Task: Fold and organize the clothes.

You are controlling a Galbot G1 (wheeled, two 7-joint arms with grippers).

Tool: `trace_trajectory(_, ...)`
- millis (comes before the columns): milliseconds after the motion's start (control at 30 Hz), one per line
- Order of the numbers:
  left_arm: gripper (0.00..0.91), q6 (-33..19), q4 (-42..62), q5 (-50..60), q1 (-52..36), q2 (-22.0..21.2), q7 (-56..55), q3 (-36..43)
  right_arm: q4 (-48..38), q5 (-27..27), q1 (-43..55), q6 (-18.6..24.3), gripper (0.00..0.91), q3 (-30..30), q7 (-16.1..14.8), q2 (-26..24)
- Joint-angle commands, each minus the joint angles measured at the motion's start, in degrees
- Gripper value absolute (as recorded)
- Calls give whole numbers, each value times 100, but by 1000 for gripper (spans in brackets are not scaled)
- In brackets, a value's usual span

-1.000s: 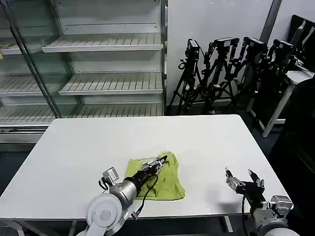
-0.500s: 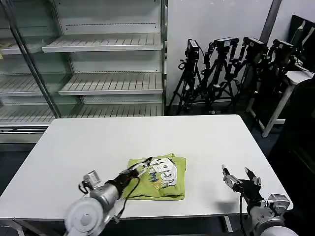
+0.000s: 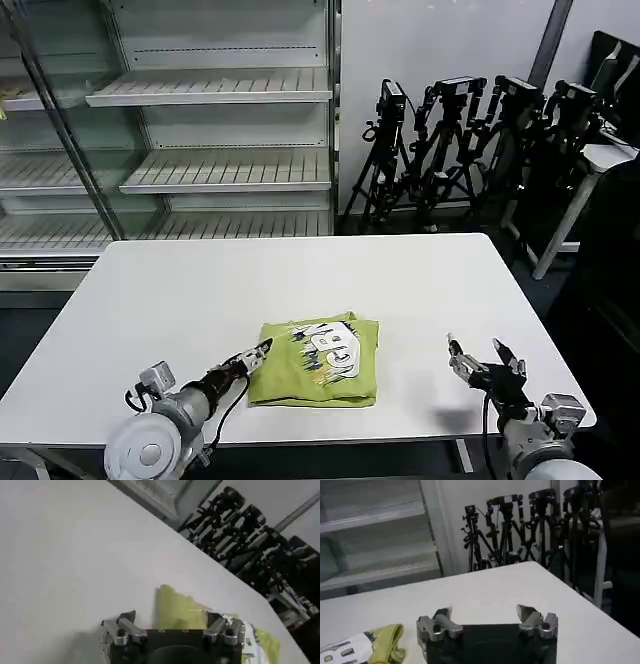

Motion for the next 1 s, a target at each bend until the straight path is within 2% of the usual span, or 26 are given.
trace_trajectory(33, 907, 36, 217, 78, -28, -204, -21, 70, 50, 3, -62, -3, 907, 44, -7, 4)
trace_trajectory(333, 907, -85, 90, 99, 35, -323, -1, 243, 85, 3, -163, -11, 907, 119, -53, 13)
trace_trajectory(367, 867, -93, 93, 110, 38, -351, -8, 278, 84, 2, -162, -13, 907, 116, -52, 22)
trace_trajectory(400, 695, -106, 95, 111, 34, -378, -13, 288, 85, -1, -153, -13, 907, 107, -49, 33)
trace_trajectory(433, 615, -126, 101, 110, 26, -415, -25, 322, 88, -8, -144, -14, 907, 93, -49, 47)
trace_trajectory(467, 474, -148, 92, 111, 23, -453, -34, 351, 92, -16, -139, -16, 907, 85, -48, 56)
trace_trajectory(500, 423, -169, 58, 122, 24, -481, -46, 382, 93, -23, -128, -20, 907, 70, -45, 61)
trace_trajectory(533, 292, -172, 48, 136, 23, -492, -46, 395, 93, -26, -123, -22, 907, 65, -44, 63)
trace_trajectory(567, 292, -181, 44, 171, 20, -500, -47, 419, 91, -31, -117, -21, 907, 55, -43, 64)
trace_trajectory(600, 151, -197, 62, 206, 3, -501, -46, 439, 92, -35, -110, -21, 907, 49, -40, 67)
trace_trajectory(667, 40, -221, 103, 243, -32, -488, -37, 443, 103, -41, -104, -22, 907, 40, -35, 79)
trace_trajectory(1000, 30, -389, 170, 200, -53, -446, 46, 384, 164, -145, -178, -13, 907, 48, -45, 176)
